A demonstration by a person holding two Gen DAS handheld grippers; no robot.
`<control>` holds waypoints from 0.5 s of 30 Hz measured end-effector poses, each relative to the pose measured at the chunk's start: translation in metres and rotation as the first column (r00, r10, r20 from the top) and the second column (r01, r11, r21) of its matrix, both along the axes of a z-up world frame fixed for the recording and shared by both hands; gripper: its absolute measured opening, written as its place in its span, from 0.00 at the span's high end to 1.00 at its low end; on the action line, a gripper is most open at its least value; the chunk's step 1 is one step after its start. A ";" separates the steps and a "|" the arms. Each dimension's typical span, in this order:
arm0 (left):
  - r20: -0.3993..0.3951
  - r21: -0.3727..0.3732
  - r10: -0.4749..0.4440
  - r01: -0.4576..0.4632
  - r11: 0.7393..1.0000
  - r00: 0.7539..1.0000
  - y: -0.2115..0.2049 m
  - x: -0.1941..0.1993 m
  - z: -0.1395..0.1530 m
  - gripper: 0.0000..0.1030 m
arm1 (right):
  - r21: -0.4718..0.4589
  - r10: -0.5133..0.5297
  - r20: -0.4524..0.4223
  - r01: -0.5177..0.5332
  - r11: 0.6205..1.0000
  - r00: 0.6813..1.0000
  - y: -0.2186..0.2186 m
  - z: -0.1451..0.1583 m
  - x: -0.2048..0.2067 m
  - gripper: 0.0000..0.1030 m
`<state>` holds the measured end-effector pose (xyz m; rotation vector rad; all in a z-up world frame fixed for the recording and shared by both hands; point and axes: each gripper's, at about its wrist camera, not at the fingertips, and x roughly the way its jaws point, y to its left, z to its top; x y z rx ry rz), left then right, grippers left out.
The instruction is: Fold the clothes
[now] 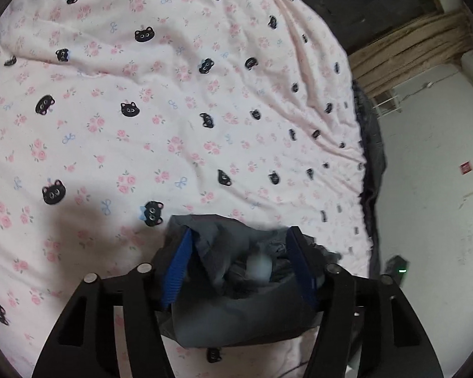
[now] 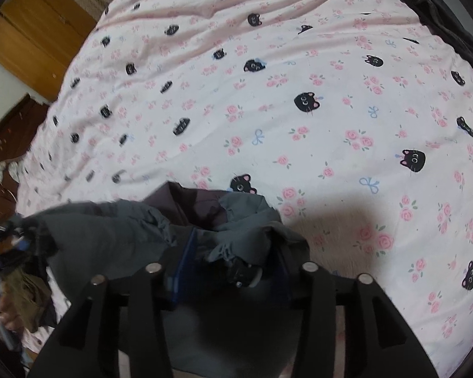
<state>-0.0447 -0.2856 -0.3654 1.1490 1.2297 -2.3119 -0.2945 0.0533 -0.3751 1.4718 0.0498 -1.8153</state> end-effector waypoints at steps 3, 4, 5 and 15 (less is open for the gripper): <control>0.048 -0.077 -0.007 0.011 0.997 0.999 0.001 -0.012 -0.001 0.40 | -0.097 -0.017 0.058 0.023 0.995 0.998 0.007 0.010 -0.003 0.00; 0.063 -0.108 0.000 0.007 0.994 0.998 0.001 -0.014 0.000 0.40 | -0.108 -0.021 0.041 0.025 0.994 0.999 0.007 0.015 -0.003 0.00; 0.069 -0.138 0.008 0.002 0.990 0.998 0.000 -0.014 0.003 0.40 | -0.117 -0.023 0.020 0.026 0.993 1.000 0.007 0.020 -0.001 0.00; 0.065 -0.216 -0.457 0.460 0.861 0.887 0.109 -0.028 0.008 0.39 | -0.104 0.274 -0.366 -0.332 0.938 0.889 -0.011 0.081 0.091 0.03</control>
